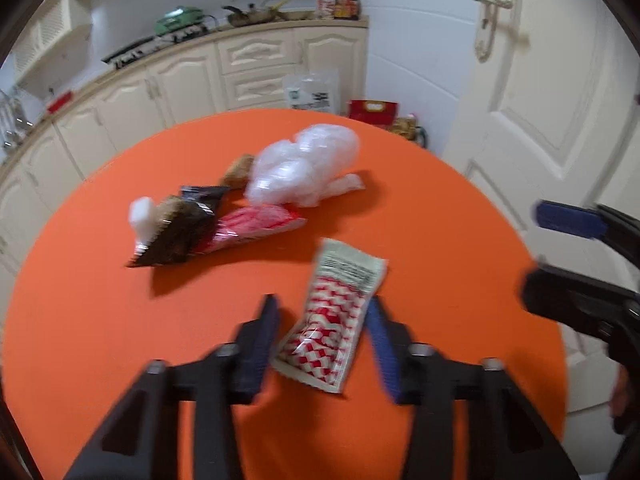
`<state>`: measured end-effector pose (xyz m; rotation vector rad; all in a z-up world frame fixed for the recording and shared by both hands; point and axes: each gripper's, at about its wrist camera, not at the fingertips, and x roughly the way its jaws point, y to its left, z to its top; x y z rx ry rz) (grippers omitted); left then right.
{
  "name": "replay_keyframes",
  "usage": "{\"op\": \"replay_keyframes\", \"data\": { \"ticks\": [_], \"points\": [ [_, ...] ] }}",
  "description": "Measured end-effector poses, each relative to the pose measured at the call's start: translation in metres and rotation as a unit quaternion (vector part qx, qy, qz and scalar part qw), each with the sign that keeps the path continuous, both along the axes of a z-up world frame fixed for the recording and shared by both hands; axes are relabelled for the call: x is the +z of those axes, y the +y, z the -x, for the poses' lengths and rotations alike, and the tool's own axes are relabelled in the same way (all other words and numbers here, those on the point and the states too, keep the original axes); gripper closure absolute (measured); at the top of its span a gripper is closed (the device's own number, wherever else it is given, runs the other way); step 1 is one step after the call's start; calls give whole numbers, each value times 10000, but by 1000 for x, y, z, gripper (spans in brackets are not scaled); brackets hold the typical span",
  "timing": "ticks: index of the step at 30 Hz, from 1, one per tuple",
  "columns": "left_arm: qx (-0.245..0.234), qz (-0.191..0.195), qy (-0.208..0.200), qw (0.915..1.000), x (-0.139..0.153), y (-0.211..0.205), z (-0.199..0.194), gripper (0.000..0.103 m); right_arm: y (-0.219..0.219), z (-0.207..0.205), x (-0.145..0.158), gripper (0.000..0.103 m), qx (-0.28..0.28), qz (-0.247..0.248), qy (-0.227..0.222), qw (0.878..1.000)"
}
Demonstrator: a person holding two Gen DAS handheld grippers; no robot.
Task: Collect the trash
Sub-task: 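Move both tools back to the table toward the checked wrapper, then grasp the red-white checked wrapper with the left tool while the right tool grasps the clear plastic bag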
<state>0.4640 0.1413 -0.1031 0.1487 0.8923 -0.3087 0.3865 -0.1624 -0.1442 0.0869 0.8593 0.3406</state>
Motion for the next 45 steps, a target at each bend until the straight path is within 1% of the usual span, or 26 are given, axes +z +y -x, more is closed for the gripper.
{"op": "replay_keyframes", "data": {
  "ticks": [2,3,4,6,9,13,15,19,21,24,27,29,31,32,33,35,36,38,45],
  "points": [
    [-88,-52,-51,9999,-1,-3,1,80,2,-5,2,9,-4,21,-24,10000],
    [-90,-74,-68,9999,-1,-3,1,81,4,-8,2,8,-4,36,-32,10000],
    [-77,-54,-69,9999,0,-3,1,83,4,-11,2,7,-8,45,-39,10000],
    [18,41,-78,10000,2,2,2,90,8,-15,2,7,-5,60,-37,10000],
    [168,148,4,9997,2,17,1,92,14,-25,-1,7,-2,113,6,9999],
    [370,211,32,9991,7,34,10,92,24,-40,-5,7,-3,148,49,9999],
    [494,348,58,9982,11,46,15,92,31,-49,-5,7,7,184,56,9998],
    [723,399,-99,9965,23,68,28,92,48,-72,-4,7,58,357,38,9993],
    [779,411,-203,9959,29,78,36,92,55,-81,-4,7,90,413,28,9991],
    [826,428,-250,9954,33,89,46,92,66,-99,-6,7,92,408,58,9991],
    [890,414,-249,9949,35,99,50,92,78,-116,-12,6,166,333,153,9992],
    [933,411,-271,9944,35,103,52,92,84,-124,-19,3,200,328,266,9989],
    [938,462,-251,9942,37,107,54,92,90,-130,-27,3,276,325,386,9983],
    [933,482,-258,9941,38,108,55,92,91,-132,-30,7,282,346,425,9981],
    [922,472,-273,9942,39,108,57,92,91,-133,-33,23,288,371,450,9979],
    [909,477,-282,9943,41,108,58,92,90,-129,-33,31,293,360,403,9981],
    [900,480,-281,9944,41,107,59,92,89,-125,-32,35,261,433,338,9981],
    [891,464,-297,9945,43,104,61,92,85,-115,-26,37,209,484,179,9984],
    [707,448,-406,9957,58,84,80,91,58,-68,7,37,186,90,-95,9997]
  ]
}}
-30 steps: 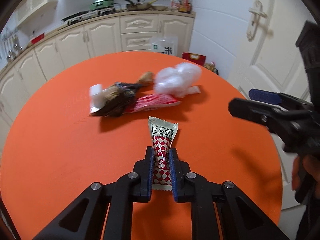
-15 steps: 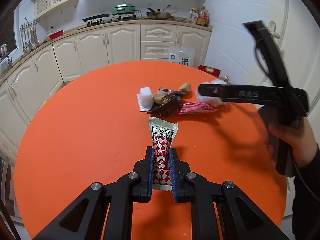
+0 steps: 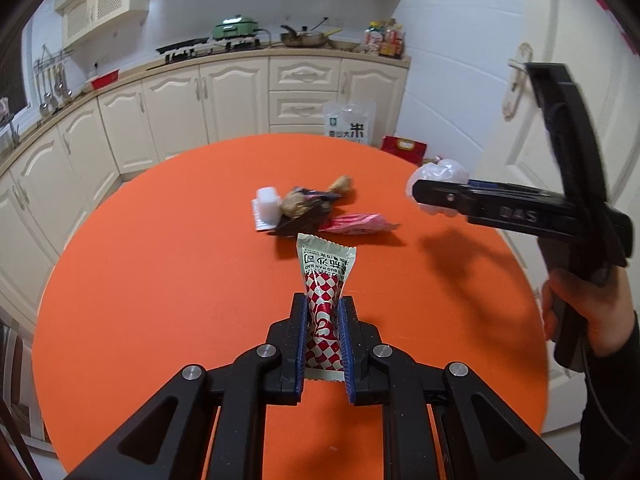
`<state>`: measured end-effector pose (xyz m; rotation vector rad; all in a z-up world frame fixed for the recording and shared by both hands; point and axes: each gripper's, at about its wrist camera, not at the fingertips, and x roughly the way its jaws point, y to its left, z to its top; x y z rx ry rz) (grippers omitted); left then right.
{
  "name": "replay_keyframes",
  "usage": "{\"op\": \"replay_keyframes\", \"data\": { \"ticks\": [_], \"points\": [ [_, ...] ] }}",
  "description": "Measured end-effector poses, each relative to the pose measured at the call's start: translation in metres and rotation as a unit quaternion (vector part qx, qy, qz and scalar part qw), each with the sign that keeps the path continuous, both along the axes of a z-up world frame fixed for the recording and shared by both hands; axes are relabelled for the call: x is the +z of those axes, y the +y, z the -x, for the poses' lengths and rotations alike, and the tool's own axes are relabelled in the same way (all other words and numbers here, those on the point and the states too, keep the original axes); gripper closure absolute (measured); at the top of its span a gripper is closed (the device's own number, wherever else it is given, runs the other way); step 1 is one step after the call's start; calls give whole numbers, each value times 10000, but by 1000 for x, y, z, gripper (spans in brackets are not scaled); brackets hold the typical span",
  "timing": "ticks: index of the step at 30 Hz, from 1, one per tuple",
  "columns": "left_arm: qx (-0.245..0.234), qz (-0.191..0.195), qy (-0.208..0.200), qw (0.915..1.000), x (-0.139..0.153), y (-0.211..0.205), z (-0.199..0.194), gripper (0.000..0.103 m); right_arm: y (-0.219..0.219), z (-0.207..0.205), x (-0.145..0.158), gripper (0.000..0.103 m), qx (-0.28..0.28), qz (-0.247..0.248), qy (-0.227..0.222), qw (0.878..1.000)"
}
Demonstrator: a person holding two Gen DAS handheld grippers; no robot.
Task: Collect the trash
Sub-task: 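Grasp the red-white checked wrapper with the left tool while the right tool grasps the clear plastic bag, then carry the checked wrapper and clear bag to the blue bin and open both tools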
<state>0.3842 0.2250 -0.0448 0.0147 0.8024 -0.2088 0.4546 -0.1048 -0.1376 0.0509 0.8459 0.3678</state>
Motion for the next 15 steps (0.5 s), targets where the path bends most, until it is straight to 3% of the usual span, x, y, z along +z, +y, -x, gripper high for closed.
{"op": "replay_keyframes", "data": {
  "ticks": [7,15],
  "points": [
    [-310,-80,-137,9994,16,-44,31,91,-36,67,25,37,-13,-119,-173,9998],
    [-1001,-170,-119,9948,20,-137,64,91,-116,144,33,37,-525,-108,-313,9981]
  ]
}}
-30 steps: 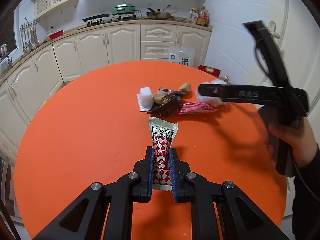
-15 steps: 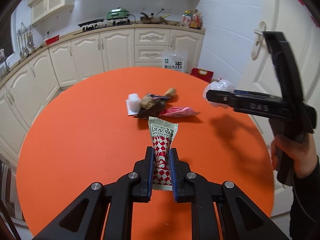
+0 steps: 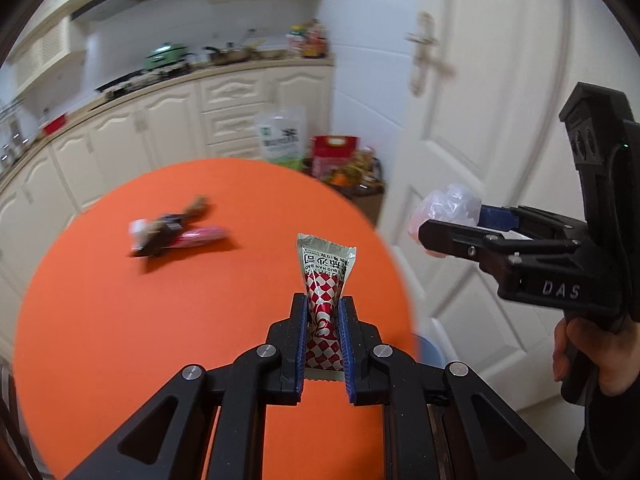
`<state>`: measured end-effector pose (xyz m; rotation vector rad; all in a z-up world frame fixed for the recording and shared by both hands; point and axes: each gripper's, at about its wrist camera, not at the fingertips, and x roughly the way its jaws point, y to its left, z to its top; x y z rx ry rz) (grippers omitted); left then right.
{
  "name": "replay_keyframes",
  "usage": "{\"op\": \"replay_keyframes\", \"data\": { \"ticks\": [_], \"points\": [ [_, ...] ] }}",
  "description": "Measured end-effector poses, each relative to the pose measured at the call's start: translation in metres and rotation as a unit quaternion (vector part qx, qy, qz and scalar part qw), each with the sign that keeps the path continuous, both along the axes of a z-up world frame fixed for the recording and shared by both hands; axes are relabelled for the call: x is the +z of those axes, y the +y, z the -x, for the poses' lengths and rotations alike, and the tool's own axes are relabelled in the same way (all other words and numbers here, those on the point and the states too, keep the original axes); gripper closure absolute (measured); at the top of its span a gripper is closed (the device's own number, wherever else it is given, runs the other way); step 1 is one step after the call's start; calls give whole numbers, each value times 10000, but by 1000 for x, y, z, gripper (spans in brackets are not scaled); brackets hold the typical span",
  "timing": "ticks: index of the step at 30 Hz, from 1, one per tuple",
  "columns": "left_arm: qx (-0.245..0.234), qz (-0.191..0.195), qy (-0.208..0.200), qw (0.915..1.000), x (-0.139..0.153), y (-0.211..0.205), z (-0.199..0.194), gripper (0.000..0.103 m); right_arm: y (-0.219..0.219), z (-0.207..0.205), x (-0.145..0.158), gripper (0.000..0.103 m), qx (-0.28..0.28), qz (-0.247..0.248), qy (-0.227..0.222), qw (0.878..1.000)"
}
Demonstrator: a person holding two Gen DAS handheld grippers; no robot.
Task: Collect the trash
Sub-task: 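Carry the checked wrapper and clear bag to the blue bin and open both tools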
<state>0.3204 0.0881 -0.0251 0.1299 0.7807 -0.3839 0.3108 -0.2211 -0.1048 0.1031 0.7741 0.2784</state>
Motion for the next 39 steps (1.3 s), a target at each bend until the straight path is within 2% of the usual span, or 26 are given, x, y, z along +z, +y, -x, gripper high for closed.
{"op": "replay_keyframes", "data": {
  "ticks": [3,10,17,22,28,29,32,39],
  "points": [
    [-320,-44,88,9994,-7,-39,4,91,-33,25,-3,37,-345,350,24,9988],
    [-824,-214,371,9957,-27,-108,-4,91,-95,57,-27,36,-764,267,254,9964],
    [-1119,-519,745,9896,-60,-166,-30,91,-131,63,-66,36,-922,218,584,9938],
    [-1174,-659,1051,9853,-82,-197,-65,90,-151,60,-95,36,-1083,205,860,9902],
    [-1245,-814,1156,9821,-95,-222,-92,86,-163,54,-120,35,-1135,190,1107,9872],
    [-1259,-826,1161,9818,-95,-226,-96,84,-166,55,-123,35,-1134,186,1130,9869],
    [-1218,-868,1152,9820,-99,-230,-101,67,-169,53,-134,35,-1132,173,1218,9859],
    [-924,-947,967,9865,-97,-213,-89,55,-168,42,-148,33,-1096,75,1322,9851]
  ]
}}
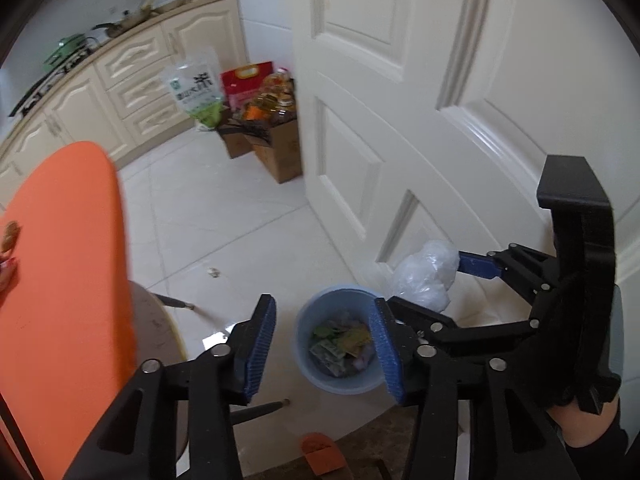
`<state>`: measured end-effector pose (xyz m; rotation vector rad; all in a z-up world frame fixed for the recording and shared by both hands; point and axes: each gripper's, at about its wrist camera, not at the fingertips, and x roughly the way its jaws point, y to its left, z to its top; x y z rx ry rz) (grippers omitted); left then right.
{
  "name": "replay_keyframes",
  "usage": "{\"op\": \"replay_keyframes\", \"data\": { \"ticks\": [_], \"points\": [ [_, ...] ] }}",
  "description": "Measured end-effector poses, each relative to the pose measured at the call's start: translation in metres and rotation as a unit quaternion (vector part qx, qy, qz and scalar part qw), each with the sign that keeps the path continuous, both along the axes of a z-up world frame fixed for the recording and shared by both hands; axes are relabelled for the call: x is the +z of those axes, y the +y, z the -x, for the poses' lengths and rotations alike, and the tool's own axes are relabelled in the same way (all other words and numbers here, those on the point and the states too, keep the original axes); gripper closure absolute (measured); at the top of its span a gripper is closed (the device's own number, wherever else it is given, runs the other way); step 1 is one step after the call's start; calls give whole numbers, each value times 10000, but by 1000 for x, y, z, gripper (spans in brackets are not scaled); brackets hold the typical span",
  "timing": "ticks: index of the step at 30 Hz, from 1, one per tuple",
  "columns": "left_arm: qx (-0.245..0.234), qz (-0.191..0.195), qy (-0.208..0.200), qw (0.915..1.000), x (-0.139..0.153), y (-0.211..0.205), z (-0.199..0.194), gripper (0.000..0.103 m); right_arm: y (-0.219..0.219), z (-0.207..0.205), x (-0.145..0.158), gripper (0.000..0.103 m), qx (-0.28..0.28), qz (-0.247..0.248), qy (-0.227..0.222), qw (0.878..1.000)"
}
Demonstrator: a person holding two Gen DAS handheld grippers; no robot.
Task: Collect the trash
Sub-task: 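Carry the checked wrapper and clear bag to the blue bin and open both tools, then move both tools back to the table toward the dark wrappers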
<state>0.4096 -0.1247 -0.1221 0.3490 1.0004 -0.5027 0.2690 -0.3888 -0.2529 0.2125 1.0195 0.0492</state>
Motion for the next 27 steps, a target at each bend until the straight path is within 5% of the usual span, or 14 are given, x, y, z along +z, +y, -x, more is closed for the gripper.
{"op": "replay_keyframes", "data": {
  "ticks": [14,27],
  "points": [
    [447,124,-365,9983,29,38,31,53,20,3,31,12,-120,203,-179,9996],
    [800,454,-980,9909,84,159,88,45,126,-3,138,7,538,283,-1054,9926]
  ]
}}
